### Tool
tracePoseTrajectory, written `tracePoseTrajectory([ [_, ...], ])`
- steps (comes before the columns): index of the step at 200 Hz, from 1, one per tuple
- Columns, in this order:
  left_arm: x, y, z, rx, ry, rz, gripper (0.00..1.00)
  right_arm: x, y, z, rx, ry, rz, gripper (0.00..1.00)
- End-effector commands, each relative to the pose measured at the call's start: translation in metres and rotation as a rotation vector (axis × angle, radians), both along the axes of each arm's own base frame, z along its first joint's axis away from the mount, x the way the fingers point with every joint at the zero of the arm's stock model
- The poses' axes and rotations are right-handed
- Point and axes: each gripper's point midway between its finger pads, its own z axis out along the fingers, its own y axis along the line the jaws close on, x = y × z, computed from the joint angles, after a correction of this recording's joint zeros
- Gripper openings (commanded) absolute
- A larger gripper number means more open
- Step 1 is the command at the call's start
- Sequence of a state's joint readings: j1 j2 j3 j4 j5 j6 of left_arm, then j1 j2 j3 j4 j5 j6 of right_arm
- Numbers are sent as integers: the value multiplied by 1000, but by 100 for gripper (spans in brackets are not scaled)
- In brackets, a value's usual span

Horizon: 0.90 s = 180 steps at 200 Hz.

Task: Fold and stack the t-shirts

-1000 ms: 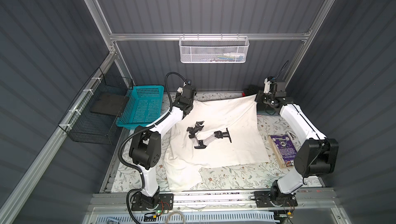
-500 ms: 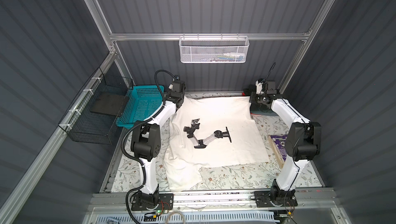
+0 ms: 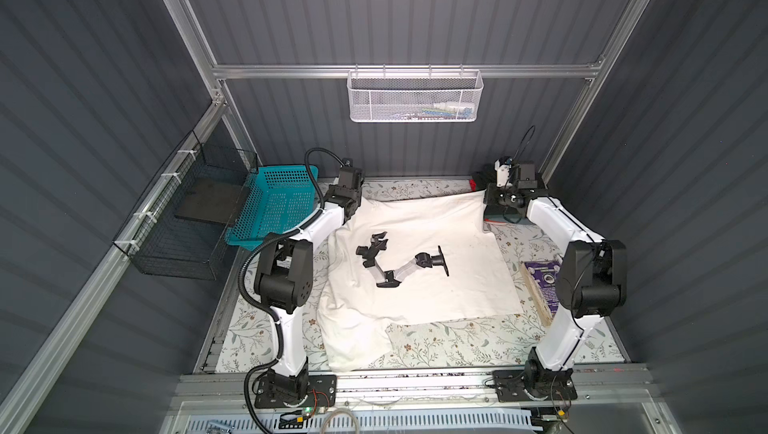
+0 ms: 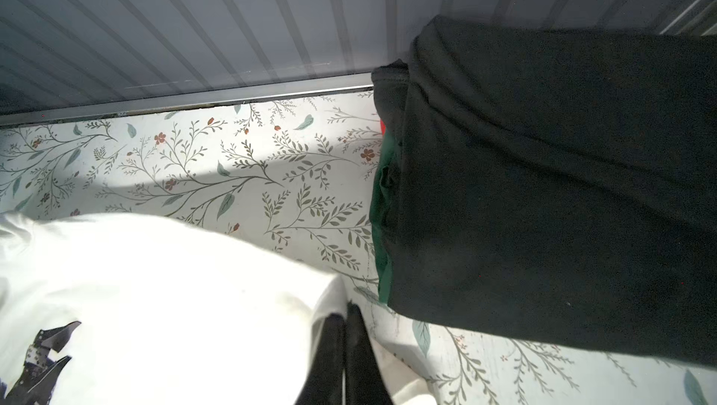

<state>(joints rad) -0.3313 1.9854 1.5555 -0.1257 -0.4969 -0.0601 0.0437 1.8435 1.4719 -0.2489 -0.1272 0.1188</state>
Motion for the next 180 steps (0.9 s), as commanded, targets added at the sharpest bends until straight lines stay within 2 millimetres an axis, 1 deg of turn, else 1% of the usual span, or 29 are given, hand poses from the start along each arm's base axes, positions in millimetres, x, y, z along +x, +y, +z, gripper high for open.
tracePoseTrajectory([
  [1,-12,2,20,-73,-49,20,0,-5,-2,6,-13,-26,2,0],
  [25,-24,3,18,-102,-43,22,0,-12,-1,3,2,-25,-1,0],
  [32,-27,3,18,-114,-44,23,0,-14,0,3,8,-28,2,0],
  [37,-28,2,22,-124,-51,21,0,-16,0,3,11,-30,0,0],
  [38,-31,3,16,-121,-36,21,0,-16,0,3,12,-29,-1,0],
  [40,-34,4,10,-118,-23,22,0,-17,-1,3,13,-30,-2,0],
  [51,-41,4,7,-133,-13,19,0,-20,-1,1,18,-32,-6,0],
  [73,-54,9,9,-154,-16,36,0,-26,0,-2,31,-43,-3,0],
  [96,-69,13,12,-176,-20,44,0,-26,-2,-3,51,-48,-6,0],
  [115,-80,18,15,-195,-32,59,0,-18,-5,1,77,-61,-7,0],
  [119,-82,19,14,-198,-29,62,0,-16,-5,1,79,-62,-6,0],
  [137,-90,20,14,-218,-31,66,0,-2,-7,6,67,-69,-4,0],
  [157,-96,19,12,-243,-24,64,0,15,-7,7,54,-70,8,0],
  [180,-99,15,5,-260,-4,56,0,30,-3,10,48,-88,37,0],
])
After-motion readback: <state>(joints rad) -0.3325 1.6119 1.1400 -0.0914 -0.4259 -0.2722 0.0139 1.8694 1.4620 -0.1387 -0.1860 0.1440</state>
